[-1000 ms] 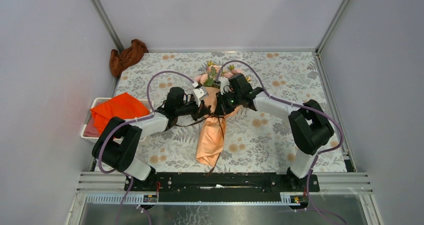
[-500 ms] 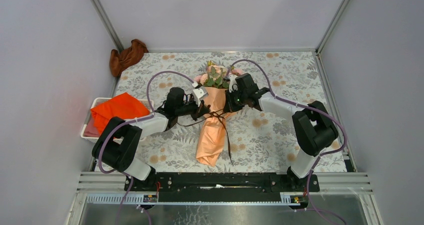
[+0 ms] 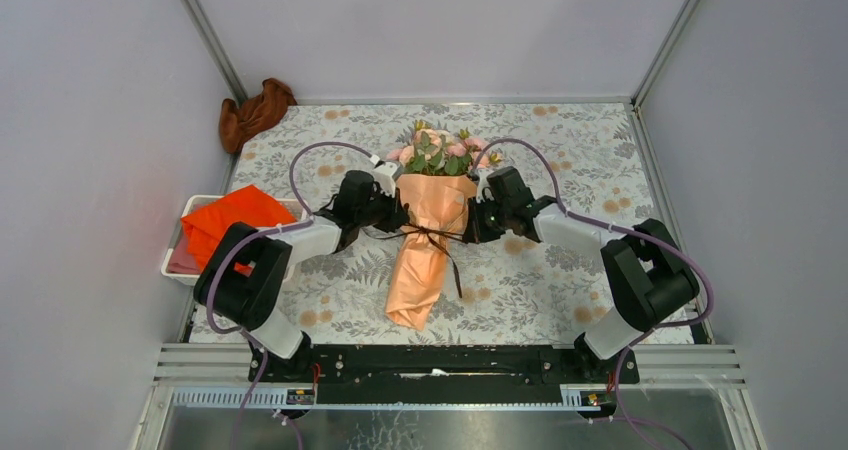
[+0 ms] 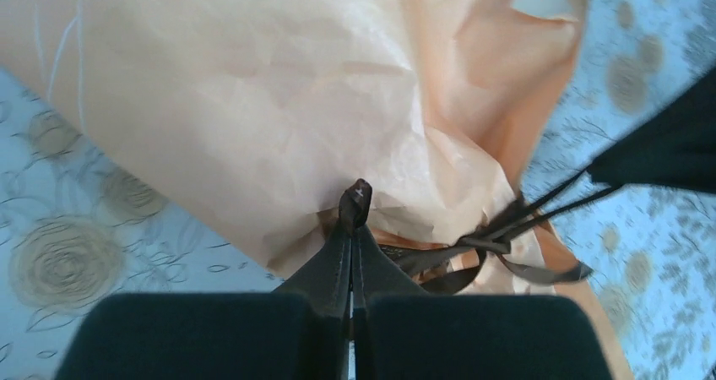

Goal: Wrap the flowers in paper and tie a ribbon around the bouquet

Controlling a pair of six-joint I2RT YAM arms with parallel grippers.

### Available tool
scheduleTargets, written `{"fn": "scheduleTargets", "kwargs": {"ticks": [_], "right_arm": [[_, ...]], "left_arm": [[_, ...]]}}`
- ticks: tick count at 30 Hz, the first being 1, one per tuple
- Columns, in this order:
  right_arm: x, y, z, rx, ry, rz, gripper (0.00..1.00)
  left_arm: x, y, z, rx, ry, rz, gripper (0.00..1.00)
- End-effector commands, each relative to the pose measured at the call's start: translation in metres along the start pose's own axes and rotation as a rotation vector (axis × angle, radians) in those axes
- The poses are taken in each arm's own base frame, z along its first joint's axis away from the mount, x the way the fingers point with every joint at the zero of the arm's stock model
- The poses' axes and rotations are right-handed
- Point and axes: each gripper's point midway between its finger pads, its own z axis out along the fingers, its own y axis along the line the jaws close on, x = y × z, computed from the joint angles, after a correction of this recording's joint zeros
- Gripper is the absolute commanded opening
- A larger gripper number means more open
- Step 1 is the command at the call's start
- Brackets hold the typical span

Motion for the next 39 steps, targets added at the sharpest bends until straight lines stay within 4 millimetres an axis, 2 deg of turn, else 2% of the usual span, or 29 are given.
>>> {"fn": "scheduleTargets", "kwargs": {"ticks": [1,6,10,14,18,23,31,35,39], "right_arm": [[0.009,-0.012,-0.008,0.027,-0.016,0.052,0.0],[0.026,-0.028,-0.008,0.047,0.001,0.115,0.0],[0.037,-0.029,-0.001,0.022,0.03,0.13,0.0],[0.033,-0.028,0.006,0.004,0.02,0.134,0.0],[0.046,-0.04,0.008,0.007,0.051,0.177,0.0],[0.06,-0.045,0.012,0.002,0.091,0.205,0.0],[0.069,-0.057,0.012,0.01,0.107,0.247,0.0],[0.064,-0.056,0.011,0.002,0.102,0.237,0.0],[0.048,-0.044,0.005,-0.049,0.063,0.206,0.0]], "left_arm": [[-0.003,0.043,0.0,-0.205,0.008,-0.133,0.0],[-0.006,0.04,0.002,-0.181,0.015,-0.18,0.0],[-0.002,0.035,0.002,-0.157,0.02,-0.214,0.0],[0.006,0.045,0.0,-0.207,0.037,-0.234,0.0],[0.014,0.063,-0.004,-0.283,0.06,-0.236,0.0],[0.016,0.063,-0.004,-0.274,0.062,-0.229,0.0],[0.024,0.072,-0.01,-0.31,0.077,-0.217,0.0],[0.017,0.061,-0.009,-0.248,0.049,-0.211,0.0],[0.013,0.035,-0.013,-0.152,0.034,-0.274,0.0]]}}
